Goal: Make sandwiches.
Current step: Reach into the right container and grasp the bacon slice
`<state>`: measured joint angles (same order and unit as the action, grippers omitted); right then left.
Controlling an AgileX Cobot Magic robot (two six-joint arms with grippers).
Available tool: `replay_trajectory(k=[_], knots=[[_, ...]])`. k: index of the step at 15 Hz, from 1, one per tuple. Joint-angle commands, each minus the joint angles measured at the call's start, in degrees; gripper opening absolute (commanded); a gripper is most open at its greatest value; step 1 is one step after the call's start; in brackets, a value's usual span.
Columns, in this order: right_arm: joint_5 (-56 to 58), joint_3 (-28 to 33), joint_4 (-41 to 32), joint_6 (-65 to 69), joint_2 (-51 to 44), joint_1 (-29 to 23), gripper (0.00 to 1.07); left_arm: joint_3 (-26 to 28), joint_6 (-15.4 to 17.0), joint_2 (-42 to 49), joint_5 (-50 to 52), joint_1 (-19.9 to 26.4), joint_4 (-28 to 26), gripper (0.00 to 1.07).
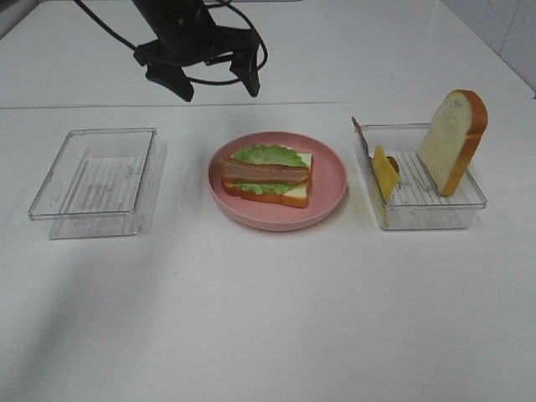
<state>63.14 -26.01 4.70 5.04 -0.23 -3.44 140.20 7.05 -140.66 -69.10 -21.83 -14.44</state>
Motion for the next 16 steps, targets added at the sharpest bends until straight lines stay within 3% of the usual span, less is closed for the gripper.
replay_trajectory(k=[1,5,8,9,11,13,14,16], knots=[[-0.17,0.17,0.00,-0.34,-1.38,0.17,0.98,0.69,0.17,5.27,-6.47,0.00,4.18,0.95],[-0.17,0.17,0.00,-0.34,-1.38,0.17,0.98,-4.13,0.86,13.52,-6.47,1.03,8.25,0.95],[-0.17,0.17,0.00,-0.34,-1.38,0.17,0.98,-20.97,0.52,25.61,-6.47,5.16,9.28,0.95],[-0.17,0.17,0.00,-0.34,-1.38,0.17,0.98,-22.98,-0.06,27.10,-6.47,5.67,9.11,0.95],[-0.17,0.17,0.00,-0.34,-1.38,0.17,0.98,-33.17,-1.43,35.47,-6.47,9.74,9.63,0.95],[-0.17,0.17,0.00,-0.34,-1.38,0.17,0.98,-38.33,-1.66,40.05,-6.47,12.89,10.66,0.95],[-0.17,0.17,0.00,-0.34,-1.38,0.17,0.98,-45.26,-2.29,46.07,-6.47,17.19,10.71,0.95],[-0.17,0.17,0.00,-0.34,-1.38,0.17,0.98,-50.71,-3.21,51.22,-6.42,19.65,10.71,0.95]])
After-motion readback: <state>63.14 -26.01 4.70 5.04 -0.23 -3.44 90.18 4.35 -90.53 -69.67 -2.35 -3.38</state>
